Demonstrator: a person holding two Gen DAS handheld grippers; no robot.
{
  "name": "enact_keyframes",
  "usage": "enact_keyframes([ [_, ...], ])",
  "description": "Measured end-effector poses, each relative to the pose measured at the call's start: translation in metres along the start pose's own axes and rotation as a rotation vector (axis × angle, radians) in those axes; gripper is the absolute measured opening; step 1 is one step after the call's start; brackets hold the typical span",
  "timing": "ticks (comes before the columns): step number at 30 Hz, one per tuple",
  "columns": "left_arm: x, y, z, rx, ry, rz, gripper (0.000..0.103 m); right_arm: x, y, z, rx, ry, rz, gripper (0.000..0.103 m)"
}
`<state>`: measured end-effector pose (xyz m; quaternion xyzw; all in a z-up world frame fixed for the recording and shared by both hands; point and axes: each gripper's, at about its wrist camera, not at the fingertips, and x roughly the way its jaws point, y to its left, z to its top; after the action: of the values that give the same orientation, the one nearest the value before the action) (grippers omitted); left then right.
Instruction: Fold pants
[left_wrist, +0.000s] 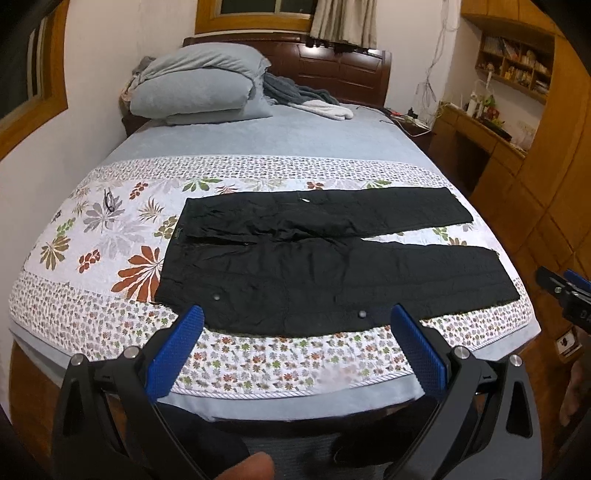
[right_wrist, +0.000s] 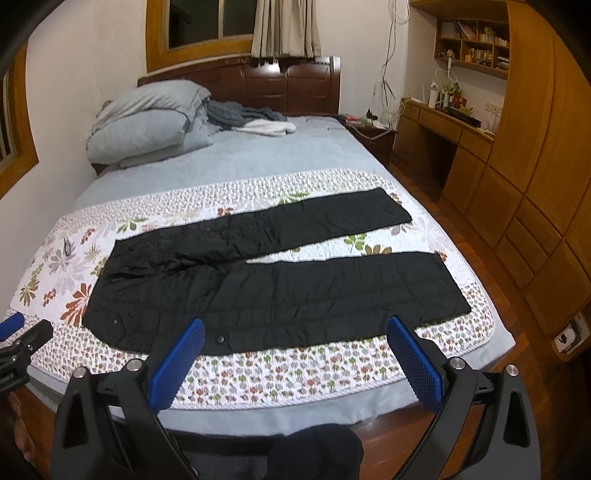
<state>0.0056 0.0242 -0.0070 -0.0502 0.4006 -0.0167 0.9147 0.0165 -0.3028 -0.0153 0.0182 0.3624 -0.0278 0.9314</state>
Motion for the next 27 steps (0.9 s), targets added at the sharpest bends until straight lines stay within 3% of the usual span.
enact_keyframes([
  [4, 0.019, 0.043, 0.005, -0.078, 0.028, -0.022, 0.100, 0.022, -0.024, -0.001, 0.039, 0.039, 0.051, 0.100],
  [7, 0.026, 0.078, 0.007, -0.100, -0.005, 0.004, 0.100, 0.044, -0.047, -0.004, 0.080, 0.078, 0.100, 0.100],
  [12, 0.049, 0.139, 0.011, -0.218, -0.079, 0.066, 0.100, 0.094, -0.093, -0.015, 0.176, 0.161, 0.215, 0.100],
  [13, 0.061, 0.153, 0.012, -0.240, -0.064, 0.073, 0.100, 0.103, -0.103, -0.018, 0.208, 0.175, 0.242, 0.100],
  [15, 0.093, 0.177, 0.013, -0.286, 0.041, -0.011, 0.100, 0.130, -0.132, -0.024, 0.306, 0.210, 0.312, 0.100],
  [16, 0.114, 0.194, 0.010, -0.357, 0.120, -0.058, 0.100, 0.139, -0.143, -0.026, 0.339, 0.221, 0.327, 0.100],
  [19, 0.168, 0.228, 0.002, -0.475, 0.237, -0.137, 0.100, 0.180, -0.183, -0.037, 0.459, 0.293, 0.365, 0.099],
  [24, 0.223, 0.259, -0.012, -0.620, 0.274, -0.219, 0.100, 0.226, -0.233, -0.057, 0.600, 0.325, 0.366, 0.100],
  [27, 0.253, 0.270, -0.016, -0.642, 0.321, -0.181, 0.100, 0.245, -0.253, -0.068, 0.670, 0.340, 0.394, 0.100],
])
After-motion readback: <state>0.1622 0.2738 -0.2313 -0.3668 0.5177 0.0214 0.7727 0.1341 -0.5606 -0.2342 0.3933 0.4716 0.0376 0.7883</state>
